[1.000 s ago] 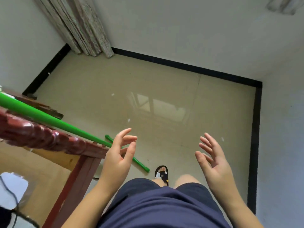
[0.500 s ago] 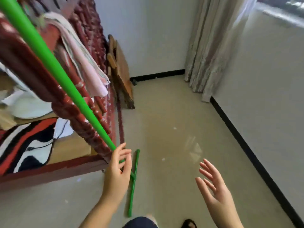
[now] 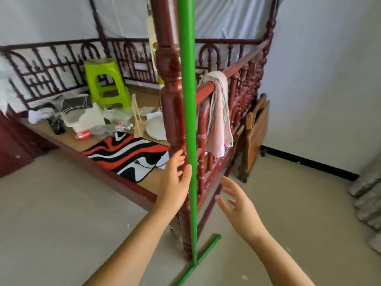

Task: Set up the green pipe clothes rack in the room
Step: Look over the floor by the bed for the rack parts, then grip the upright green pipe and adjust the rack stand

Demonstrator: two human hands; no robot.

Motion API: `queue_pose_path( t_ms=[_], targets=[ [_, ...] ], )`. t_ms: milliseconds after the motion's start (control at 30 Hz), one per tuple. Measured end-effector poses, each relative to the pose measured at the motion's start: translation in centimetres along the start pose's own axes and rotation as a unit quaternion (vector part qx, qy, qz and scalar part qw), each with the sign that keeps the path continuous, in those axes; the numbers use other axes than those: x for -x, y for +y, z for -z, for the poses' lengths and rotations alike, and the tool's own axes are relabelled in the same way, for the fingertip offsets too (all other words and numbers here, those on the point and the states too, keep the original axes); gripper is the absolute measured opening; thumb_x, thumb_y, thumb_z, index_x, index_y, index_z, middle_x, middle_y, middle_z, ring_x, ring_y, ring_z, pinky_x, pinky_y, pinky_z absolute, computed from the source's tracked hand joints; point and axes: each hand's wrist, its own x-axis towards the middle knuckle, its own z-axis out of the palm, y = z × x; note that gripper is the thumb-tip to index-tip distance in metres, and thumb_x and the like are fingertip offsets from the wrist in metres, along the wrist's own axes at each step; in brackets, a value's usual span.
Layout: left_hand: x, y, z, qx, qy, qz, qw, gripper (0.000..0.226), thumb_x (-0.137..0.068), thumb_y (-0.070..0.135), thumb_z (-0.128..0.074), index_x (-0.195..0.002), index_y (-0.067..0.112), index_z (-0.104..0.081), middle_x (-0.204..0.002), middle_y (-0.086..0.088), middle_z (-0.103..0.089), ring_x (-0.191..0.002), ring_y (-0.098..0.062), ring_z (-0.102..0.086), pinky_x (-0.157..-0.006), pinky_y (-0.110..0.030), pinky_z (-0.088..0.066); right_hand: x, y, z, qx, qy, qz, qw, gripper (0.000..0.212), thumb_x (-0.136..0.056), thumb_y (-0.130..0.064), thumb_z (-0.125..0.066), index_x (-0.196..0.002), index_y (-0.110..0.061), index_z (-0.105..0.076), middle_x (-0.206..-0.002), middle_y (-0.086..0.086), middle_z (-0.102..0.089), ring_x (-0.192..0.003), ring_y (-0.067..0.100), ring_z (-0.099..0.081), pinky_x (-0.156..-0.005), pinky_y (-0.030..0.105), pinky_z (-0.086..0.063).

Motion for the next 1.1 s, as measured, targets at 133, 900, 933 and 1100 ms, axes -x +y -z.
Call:
queue_pose_path(
  t_ms=[133,900,933,1100],
  targets=[
    [-2.0,0.6,-1.4,0.011,0.013,0.012,1.000,0.043,-0.089,0.031,-0.046,-0.130,0.022,-0.040,-0.130,0.000,-0.054,-0.120,-0.012,-0.051,-0.103,-0.039,-0.045,-4.7,-1.4,-1.4,-0.005,-0.072,0.012,0.997,0.052,-0.086,-0.027,-0.055,-0.134,-0.027,-0.035,-0.117,-0.010,-0.048,-0.104,0.006,-0.049,-0.096,0.026,-0.040],
    [16.3,6.8,-0.3,-0.125,0.259,0.159,0.944,0.022,-0.090,0.033,-0.048,-0.105,0.017,-0.049,-0.088,-0.002,-0.060,-0.082,-0.019,-0.057,-0.071,-0.027,-0.042,6.6,-3.8,-4.0,0.049,-0.357,0.187,0.914,0.015,-0.088,-0.011,-0.047,-0.102,-0.016,-0.047,-0.079,0.006,-0.063,-0.071,0.020,-0.062,-0.067,0.040,-0.052],
    [18.0,6.9,0.3,-0.133,0.273,0.161,0.939,0.018,-0.090,0.033,-0.049,-0.100,0.018,-0.049,-0.081,0.002,-0.057,-0.077,-0.017,-0.055,-0.067,-0.024,-0.039,8.1,-4.2,-4.4,0.050,-0.367,0.194,0.908,0.013,-0.088,-0.012,-0.047,-0.101,-0.016,-0.047,-0.082,0.009,-0.065,-0.073,0.023,-0.062,-0.069,0.041,-0.053],
    [27.4,8.2,4.4,-0.155,0.318,0.161,0.922,0.030,-0.086,0.034,-0.053,-0.099,0.007,-0.054,-0.086,-0.010,-0.061,-0.076,-0.016,-0.053,-0.061,-0.020,-0.036,17.2,-6.9,-7.2,0.036,-0.414,0.217,0.884,0.010,-0.089,-0.012,-0.047,-0.096,-0.019,-0.044,-0.083,0.006,-0.061,-0.077,0.024,-0.061,-0.066,0.032,-0.048]
  ],
)
